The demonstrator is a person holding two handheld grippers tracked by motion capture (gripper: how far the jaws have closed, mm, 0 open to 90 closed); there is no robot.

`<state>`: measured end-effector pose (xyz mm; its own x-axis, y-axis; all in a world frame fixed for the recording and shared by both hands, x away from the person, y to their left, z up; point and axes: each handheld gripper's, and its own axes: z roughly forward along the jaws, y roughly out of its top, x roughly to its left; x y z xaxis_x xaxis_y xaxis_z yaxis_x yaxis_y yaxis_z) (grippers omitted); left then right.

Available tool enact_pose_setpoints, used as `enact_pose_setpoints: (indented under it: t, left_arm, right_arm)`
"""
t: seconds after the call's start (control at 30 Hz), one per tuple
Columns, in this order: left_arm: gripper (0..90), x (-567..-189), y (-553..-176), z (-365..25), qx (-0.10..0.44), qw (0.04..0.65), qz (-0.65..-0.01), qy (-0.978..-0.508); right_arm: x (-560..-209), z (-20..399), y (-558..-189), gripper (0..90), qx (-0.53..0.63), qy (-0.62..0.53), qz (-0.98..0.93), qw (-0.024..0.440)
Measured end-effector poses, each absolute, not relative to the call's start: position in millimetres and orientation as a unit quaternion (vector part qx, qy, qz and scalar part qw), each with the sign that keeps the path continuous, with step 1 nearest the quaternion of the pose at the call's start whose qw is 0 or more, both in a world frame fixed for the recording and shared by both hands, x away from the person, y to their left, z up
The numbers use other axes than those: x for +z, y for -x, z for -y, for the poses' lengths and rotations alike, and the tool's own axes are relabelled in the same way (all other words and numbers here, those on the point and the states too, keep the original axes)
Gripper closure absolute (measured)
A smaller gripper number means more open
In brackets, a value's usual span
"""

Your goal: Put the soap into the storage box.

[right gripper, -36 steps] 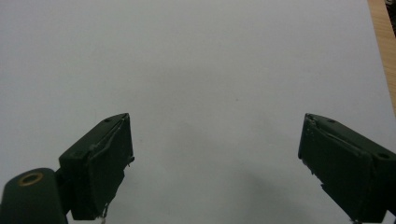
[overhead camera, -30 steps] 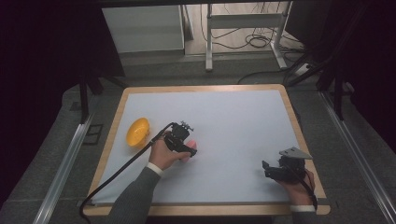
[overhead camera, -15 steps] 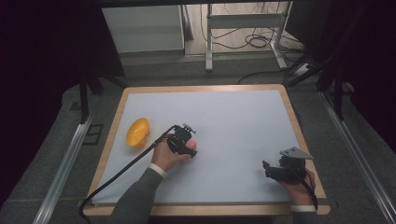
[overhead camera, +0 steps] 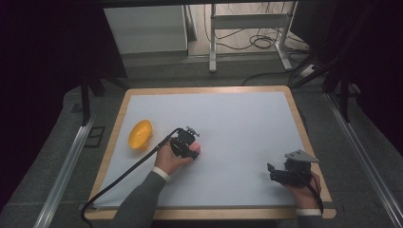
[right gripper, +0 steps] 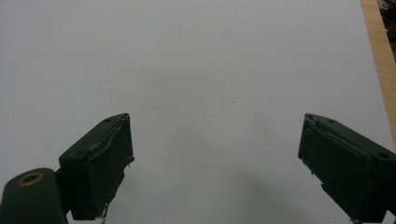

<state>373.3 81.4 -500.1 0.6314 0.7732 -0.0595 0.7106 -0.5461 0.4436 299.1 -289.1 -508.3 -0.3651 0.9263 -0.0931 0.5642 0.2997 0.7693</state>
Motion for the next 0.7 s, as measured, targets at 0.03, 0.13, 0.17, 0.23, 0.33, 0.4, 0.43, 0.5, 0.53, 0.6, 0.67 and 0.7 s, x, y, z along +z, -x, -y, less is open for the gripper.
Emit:
enact_pose_setpoints:
  t: [0.03, 0.13, 0.17, 0.23, 0.33, 0.4, 0.43, 0.5, 0.53, 0.6, 0.67, 0.7]
  left_arm:
    - [59.9, -500, -373, -82, 0.072, 0.218, -0.423, -0.877]
    - [60.0, -498, -372, -82, 0.074, 0.219, -0.424, -0.876]
    - [60.0, -497, -372, -83, 0.075, 0.222, -0.423, -0.876]
    - [60.0, -493, -372, -85, 0.076, 0.225, -0.423, -0.874]
    - [60.0, -488, -371, -89, 0.082, 0.229, -0.423, -0.873]
    - [60.0, -484, -370, -91, 0.085, 0.232, -0.421, -0.873]
    - [60.0, -483, -370, -92, 0.087, 0.233, -0.421, -0.872]
    - [60.0, -479, -369, -94, 0.089, 0.237, -0.421, -0.871]
    - [60.0, -478, -369, -95, 0.09, 0.239, -0.421, -0.871]
    - [60.0, -474, -368, -97, 0.091, 0.243, -0.419, -0.87]
    - [60.0, -472, -367, -98, 0.094, 0.245, -0.42, -0.869]
    - [60.0, -470, -367, -100, 0.095, 0.246, -0.42, -0.868]
  right_arm:
    - [-508, 289, -299, 9.8, 0.33, -0.492, -0.758, 0.275]
    - [-507, 289, -299, 9.8, 0.33, -0.492, -0.757, 0.276]
    - [-507, 289, -299, 9.8, 0.33, -0.492, -0.757, 0.276]
    - [-507, 290, -299, 9.8, 0.33, -0.493, -0.756, 0.276]
    - [-507, 290, -299, 9.8, 0.33, -0.493, -0.756, 0.277]
    - [-507, 291, -299, 9.8, 0.329, -0.493, -0.756, 0.277]
    - [-507, 291, -299, 9.8, 0.33, -0.493, -0.756, 0.277]
    - [-507, 291, -299, 9.8, 0.331, -0.493, -0.755, 0.277]
    - [-507, 291, -299, 9.8, 0.331, -0.493, -0.755, 0.278]
    - [-507, 291, -299, 9.8, 0.33, -0.493, -0.755, 0.278]
    - [-507, 291, -299, 9.8, 0.328, -0.493, -0.756, 0.278]
    - [-508, 291, -299, 9.8, 0.329, -0.493, -0.756, 0.278]
